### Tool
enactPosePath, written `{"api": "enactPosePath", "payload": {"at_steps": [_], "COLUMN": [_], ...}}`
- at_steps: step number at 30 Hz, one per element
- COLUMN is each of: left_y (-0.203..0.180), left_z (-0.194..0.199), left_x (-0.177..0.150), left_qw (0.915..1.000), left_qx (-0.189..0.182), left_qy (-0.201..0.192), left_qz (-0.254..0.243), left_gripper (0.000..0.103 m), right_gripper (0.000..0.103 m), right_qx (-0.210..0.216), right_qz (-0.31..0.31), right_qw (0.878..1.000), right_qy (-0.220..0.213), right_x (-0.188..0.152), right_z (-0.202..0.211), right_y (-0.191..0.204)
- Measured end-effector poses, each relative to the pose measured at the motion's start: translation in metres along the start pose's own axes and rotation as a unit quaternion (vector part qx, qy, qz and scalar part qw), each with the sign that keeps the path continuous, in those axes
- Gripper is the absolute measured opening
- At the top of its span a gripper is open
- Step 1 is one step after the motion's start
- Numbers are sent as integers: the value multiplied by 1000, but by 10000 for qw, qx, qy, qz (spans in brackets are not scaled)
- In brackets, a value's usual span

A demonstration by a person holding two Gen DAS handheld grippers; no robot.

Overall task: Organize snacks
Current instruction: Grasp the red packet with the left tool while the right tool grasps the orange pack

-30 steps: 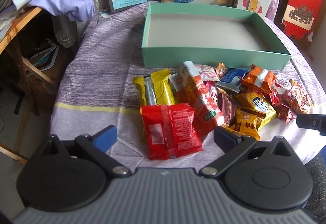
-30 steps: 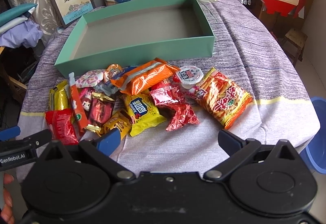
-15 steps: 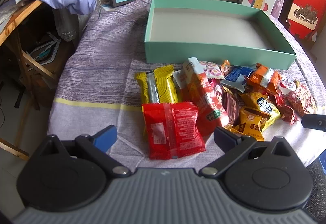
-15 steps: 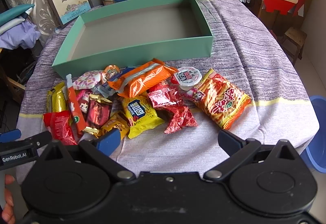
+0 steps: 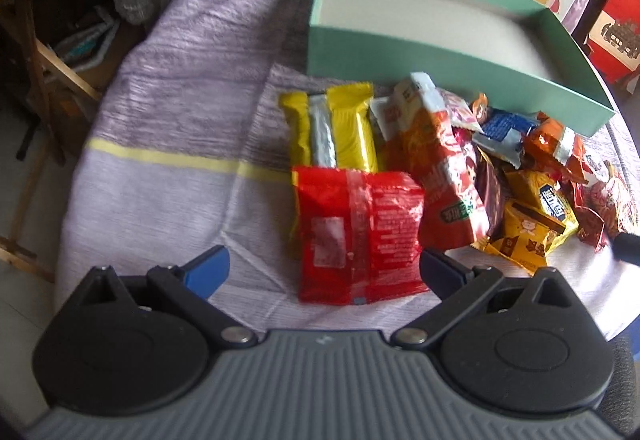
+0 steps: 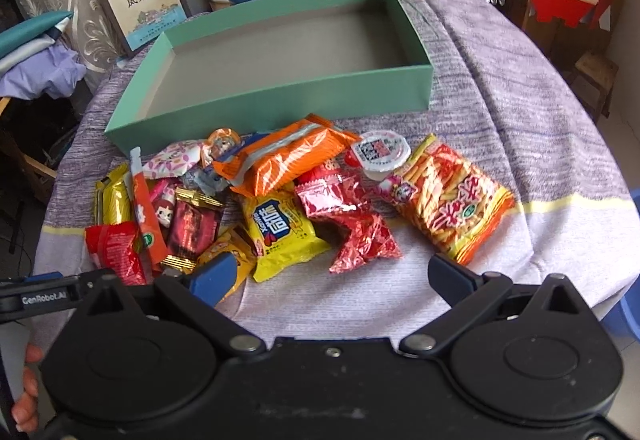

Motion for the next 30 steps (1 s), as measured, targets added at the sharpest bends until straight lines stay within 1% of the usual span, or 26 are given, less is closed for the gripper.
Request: {"api": "enactPosePath", "payload": {"at_steps": [2, 5, 6, 7, 8, 10, 11, 14, 16, 19, 22, 27, 29, 30], "left_y": [-6, -14, -16, -17, -18, -16, -15, -10, -8, -5, -3, -3, -4, -3], "left_z": [-5, -13, -16, -19, -20, -18, -18, -18, -17, -17, -17, -17, -16, -15], "left_x": [1, 2, 2, 2, 2, 3, 3, 2, 2, 3, 4, 3, 3, 3], "left_qw": [10000, 9999, 9999, 9999, 9999, 9999, 9998, 9994, 9991, 9987, 9983, 9981, 9982, 9981], "left_qx": [-69, -78, -84, -107, -142, -147, -179, -325, -404, -503, -579, -603, -585, -588], "left_qy": [31, 66, 87, 80, 82, 4, -10, 7, 10, -2, -23, -82, -130, -166], "left_qz": [-13, -40, -27, 4, 23, 50, 62, 100, 100, 88, 96, 81, 47, 36], "left_gripper": [103, 103, 98, 77, 67, 65, 65, 65, 65, 66, 66, 67, 66, 64], "right_gripper": [103, 103, 103, 103, 103, 102, 96, 80, 75, 75, 75, 75, 67, 65], "right_qx": [12, 41, 29, 20, 41, 149, 184, 276, 283, 299, 29, -309, -343, -328], "right_qz": [14, 28, 17, 2, -40, -250, -396, -773, -895, -1075, -1082, -829, -692, -625], "right_qw": [10000, 9999, 9999, 9999, 9999, 9996, 9990, 9966, 9955, 9932, 9927, 9943, 9961, 9968], "right_qy": [52, 117, 128, 131, 110, 51, 45, 54, 97, 343, 526, 597, 419, 366], "right_x": [-1, 1, 3, 6, 10, 21, 27, 50, 65, 78, 83, 81, 81, 81], "right_z": [-3, -8, -10, -12, -13, -15, -16, -24, -33, -51, -75, -101, -102, -100], "right_y": [0, 1, 0, 0, -1, -3, -5, -7, -2, 11, 25, 43, 47, 48]}}
Point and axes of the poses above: each gripper's, at about its wrist camera, not at the fingertips, and z roughly against the way its jaws point, y to its left, x to its top, the point moved 7 cm from there along -z, roughly the way its jaws point, and after that the axes turned 3 degrees about -z, right-handed, at the moved point
